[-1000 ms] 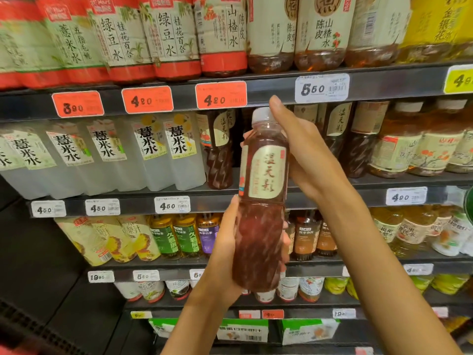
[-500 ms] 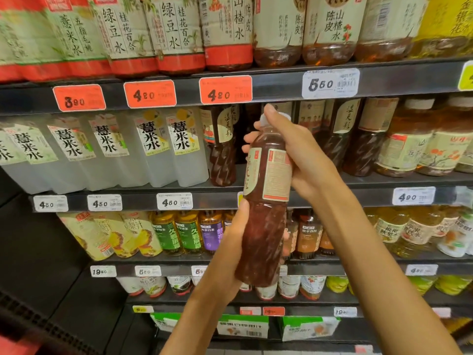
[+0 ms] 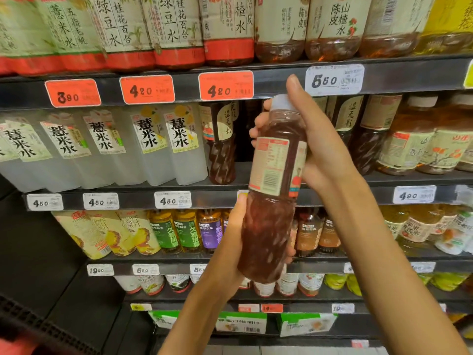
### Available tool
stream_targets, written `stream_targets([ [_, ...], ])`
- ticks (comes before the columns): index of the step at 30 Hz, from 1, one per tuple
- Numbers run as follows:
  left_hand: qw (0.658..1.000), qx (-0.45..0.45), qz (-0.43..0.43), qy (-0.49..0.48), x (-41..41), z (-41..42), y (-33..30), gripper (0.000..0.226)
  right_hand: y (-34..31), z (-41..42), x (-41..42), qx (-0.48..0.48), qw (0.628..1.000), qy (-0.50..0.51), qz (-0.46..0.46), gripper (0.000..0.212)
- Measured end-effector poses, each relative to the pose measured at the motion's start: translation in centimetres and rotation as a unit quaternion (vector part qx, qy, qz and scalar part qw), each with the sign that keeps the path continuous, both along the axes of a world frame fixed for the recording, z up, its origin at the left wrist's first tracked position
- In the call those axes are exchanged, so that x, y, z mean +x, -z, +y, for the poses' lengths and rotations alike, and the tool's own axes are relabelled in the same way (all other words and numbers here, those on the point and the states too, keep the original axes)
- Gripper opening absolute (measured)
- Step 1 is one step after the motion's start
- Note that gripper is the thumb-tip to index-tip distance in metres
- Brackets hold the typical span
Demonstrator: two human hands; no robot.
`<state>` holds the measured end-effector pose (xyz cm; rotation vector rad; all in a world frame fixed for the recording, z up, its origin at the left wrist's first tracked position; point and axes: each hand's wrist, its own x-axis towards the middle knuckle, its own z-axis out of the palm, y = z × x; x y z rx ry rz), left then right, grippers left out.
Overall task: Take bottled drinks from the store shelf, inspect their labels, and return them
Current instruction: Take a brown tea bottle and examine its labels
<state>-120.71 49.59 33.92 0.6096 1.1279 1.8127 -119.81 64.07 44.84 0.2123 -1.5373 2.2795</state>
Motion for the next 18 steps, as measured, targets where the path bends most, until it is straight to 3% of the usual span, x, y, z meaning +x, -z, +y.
stream_targets([
  [3, 0.994, 0.035, -0.076, 0.063, 0.2, -0.3, -0.5, 0.074, 0.2, 0.2, -0.3, -0.044, 0.999, -0.001, -0.032, 0.035],
  [6, 0.964, 0.127, -0.166, 0.161, 0.8, -0.4, -0.9, 0.07, 0.2, 0.4, -0.4, -0.12, 0.983, -0.133, -0.038, 0.035],
  [8, 0.961, 0.132, -0.168, 0.177, 1.4, -0.1, -0.9, 0.067, 0.6, 0.2, -0.5, -0.168, 0.956, -0.237, -0.043, 0.042],
  [10, 0.972, 0.101, -0.14, 0.159, 1.6, 0.1, -0.5, 0.07, 0.9, 0.2, -0.6, -0.178, 0.947, -0.266, -0.028, 0.039],
  [15, 0.999, -0.023, 0.015, 0.02, 0.4, -0.5, -0.3, 0.069, 0.7, 0.8, 0.1, -0.073, 0.989, -0.117, -0.052, 0.032],
  [18, 1.0, 0.001, -0.014, 0.022, 0.5, -0.6, -0.8, 0.065, 0.6, 1.1, 0.1, -0.069, 0.992, -0.067, -0.081, 0.042],
])
